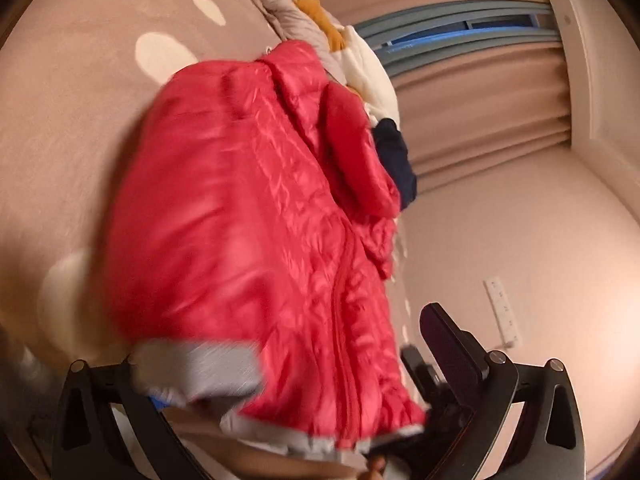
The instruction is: Fold large clothes
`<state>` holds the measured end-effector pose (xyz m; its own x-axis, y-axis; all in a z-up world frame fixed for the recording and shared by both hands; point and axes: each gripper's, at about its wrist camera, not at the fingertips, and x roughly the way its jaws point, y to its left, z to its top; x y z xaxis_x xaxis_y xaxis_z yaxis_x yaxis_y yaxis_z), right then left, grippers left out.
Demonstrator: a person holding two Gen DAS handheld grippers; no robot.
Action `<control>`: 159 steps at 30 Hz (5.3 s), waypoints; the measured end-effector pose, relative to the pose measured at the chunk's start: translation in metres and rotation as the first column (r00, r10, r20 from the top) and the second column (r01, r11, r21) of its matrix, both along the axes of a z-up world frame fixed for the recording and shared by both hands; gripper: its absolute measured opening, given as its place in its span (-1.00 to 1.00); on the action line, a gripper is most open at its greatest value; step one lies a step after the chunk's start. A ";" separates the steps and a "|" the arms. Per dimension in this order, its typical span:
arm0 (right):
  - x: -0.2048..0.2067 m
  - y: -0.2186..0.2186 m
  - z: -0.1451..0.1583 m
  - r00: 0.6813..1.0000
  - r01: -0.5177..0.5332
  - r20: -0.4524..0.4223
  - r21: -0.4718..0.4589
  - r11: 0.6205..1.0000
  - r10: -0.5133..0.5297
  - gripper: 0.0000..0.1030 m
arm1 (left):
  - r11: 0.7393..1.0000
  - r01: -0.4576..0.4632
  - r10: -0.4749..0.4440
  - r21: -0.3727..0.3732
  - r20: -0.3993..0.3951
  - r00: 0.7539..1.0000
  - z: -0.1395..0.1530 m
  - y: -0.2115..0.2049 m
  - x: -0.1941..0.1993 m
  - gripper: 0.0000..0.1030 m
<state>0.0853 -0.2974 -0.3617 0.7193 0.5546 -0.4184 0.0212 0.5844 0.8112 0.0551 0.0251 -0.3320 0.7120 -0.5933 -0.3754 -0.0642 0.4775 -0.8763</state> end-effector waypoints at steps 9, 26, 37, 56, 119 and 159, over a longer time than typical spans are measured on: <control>-0.003 0.000 -0.001 1.000 0.009 0.002 -0.042 0.999 -0.009 0.63 | 0.994 -0.075 0.081 0.083 -0.066 0.995 -0.009 0.006 0.011 0.47; -0.003 -0.003 -0.015 0.989 0.133 -0.033 -0.246 0.960 -0.145 -0.75 | 0.895 -0.180 0.213 0.409 -0.038 0.976 -0.013 -0.013 0.024 -0.50; -0.002 0.008 0.008 0.987 0.134 -0.029 -0.405 0.904 -0.159 -0.75 | 0.768 -0.230 0.284 0.598 0.004 0.959 0.010 -0.020 0.030 -0.55; -0.025 -0.011 0.075 0.978 0.197 0.140 -0.340 0.920 -0.157 -0.77 | 0.773 -0.283 0.244 0.568 0.146 0.959 0.064 -0.012 -0.018 -0.57; -0.077 -0.035 0.143 0.939 0.185 0.333 -0.292 0.938 -0.082 -0.64 | 0.746 -0.320 0.147 0.584 0.324 0.935 0.131 -0.020 -0.059 -0.57; 0.039 -0.012 0.144 0.931 0.340 0.308 -0.526 0.780 -0.198 -0.58 | 0.636 -0.157 -0.081 0.755 0.268 0.960 0.131 -0.045 0.099 -0.57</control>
<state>0.1243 -0.3089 -0.2176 0.9147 0.0418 -0.4020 0.1080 0.9332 0.3428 0.1544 -0.0202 -0.2011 0.8637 -0.1471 -0.4821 0.0661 0.9813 -0.1809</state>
